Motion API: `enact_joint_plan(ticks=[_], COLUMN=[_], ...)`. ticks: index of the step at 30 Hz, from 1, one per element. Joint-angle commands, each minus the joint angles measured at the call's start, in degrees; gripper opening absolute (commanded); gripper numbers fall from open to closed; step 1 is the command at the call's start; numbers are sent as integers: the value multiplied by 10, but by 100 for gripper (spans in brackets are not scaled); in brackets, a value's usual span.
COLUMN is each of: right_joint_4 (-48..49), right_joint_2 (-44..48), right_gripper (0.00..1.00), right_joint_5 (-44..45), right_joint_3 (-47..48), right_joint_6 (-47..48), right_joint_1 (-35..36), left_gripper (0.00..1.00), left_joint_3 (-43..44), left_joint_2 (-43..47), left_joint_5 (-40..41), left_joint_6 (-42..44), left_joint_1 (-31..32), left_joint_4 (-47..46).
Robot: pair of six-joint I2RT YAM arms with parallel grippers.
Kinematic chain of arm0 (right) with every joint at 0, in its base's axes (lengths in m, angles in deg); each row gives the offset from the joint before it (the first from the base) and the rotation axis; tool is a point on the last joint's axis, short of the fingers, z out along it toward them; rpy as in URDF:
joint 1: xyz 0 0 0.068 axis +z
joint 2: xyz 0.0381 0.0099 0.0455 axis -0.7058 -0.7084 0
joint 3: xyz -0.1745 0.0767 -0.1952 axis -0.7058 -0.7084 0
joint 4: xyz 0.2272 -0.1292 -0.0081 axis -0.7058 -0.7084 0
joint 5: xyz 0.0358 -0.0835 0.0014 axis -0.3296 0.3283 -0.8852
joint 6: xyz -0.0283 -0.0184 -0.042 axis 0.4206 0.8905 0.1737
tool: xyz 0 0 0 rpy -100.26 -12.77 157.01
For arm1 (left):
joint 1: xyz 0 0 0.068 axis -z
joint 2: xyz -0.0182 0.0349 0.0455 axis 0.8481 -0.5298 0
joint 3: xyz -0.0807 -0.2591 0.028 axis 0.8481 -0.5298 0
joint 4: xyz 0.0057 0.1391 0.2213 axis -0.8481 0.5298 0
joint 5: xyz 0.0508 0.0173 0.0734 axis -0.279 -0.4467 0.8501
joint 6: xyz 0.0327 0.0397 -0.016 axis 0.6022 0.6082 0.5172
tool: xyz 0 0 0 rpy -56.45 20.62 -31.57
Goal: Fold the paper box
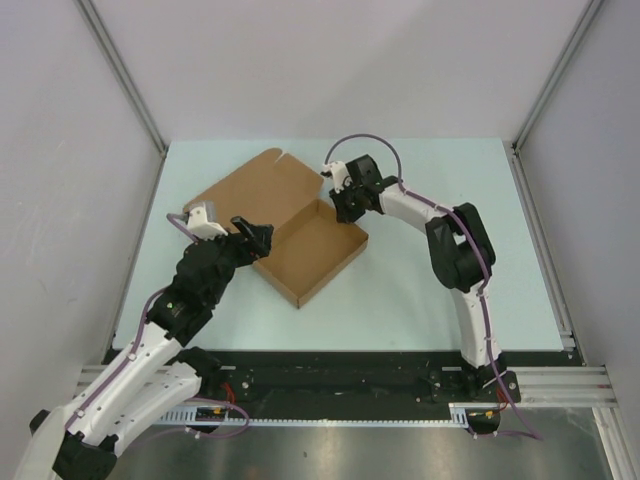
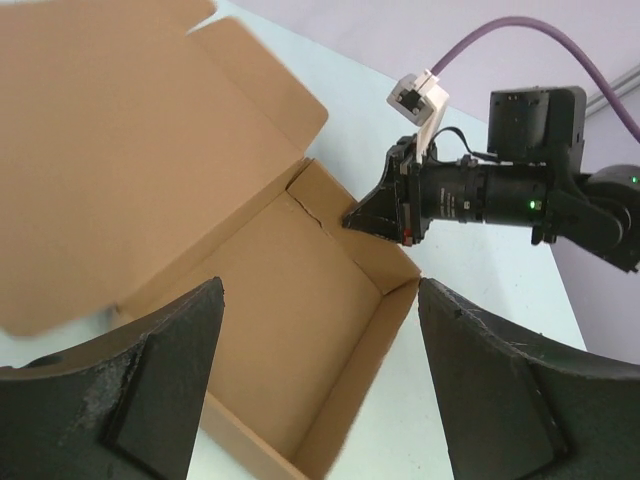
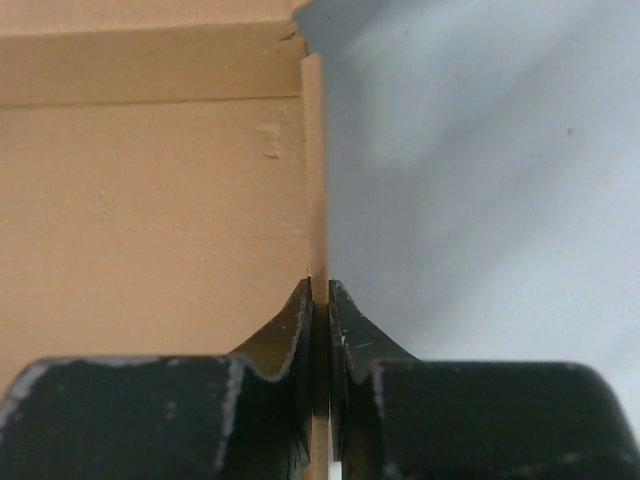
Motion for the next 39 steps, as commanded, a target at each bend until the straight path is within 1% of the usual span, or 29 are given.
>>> enact_joint_plan(ticks=[1,2,3,4,7,8,9,11,13,14,16,20,24,25,26,27,29,32,34,36,39], right_joint_4=[44,69,81,95,128,133,135,137,136,143,153,165,182,191,195,198,206,216,221,225,230], right_joint_2=[71,87,115,131,182,190,201,226,249,257,275,285,289,289,288,288,287,286,286,286,285], right_gripper=[5,4,3,2,0,0,0,0,0,0,0,0,0,0,0,0,0,0,0,0,0], right_joint_5=[104,135,151,169,247,281,294,336,350,359,364,390,387,382,380,376,369,357,351,346,342], right_joint_3=[-73,-116,-136,-155,-228,-240,-262,-280,-303,-315,-342,-365,-392,-396,-407,-411,-417,-424,-423,-424,-424], right_joint_6=[-73,-88,-103,-144,-210,-225,-238,-278,-306,-332,-352,-384,-407,-409,-409,-409,-407,-392,-383,-373,-362], right_joint_1=[-2,-2,-3,-3,1,4,6,10,10,8,8,9,9,12,12,12,14,15,15,16,14], left_gripper=[83,83,83,83,84,85,86,92,100,100,100,100,100,97,96,94,89,85,81,75,73], left_joint_3=[-2,-1,0,0,11,15,24,36,58,63,62,51,65,69,75,90,103,128,145,159,167], left_joint_2=[-1,-3,-9,-12,-33,-39,-54,-72,-105,-114,-132,-170,-223,-238,-271,-288,-335,-386,-412,-447,-482], left_joint_5=[-5,-4,-4,-2,8,11,16,22,23,15,-1,-71,-86,-93,-106,-126,-136,-161,-171,-204,-214], left_joint_6=[-2,-3,-3,-3,-2,2,3,8,8,9,20,40,62,71,74,74,81,102,111,110,110], left_joint_1=[3,3,3,3,3,3,3,1,-1,-4,-15,-47,-69,-73,-77,-85,-87,-90,-96,-111,-122], left_joint_4=[-5,-9,-10,-10,-8,-6,-2,11,25,26,11,-34,-61,-66,-68,-84,-109,-142,-154,-163,-173])
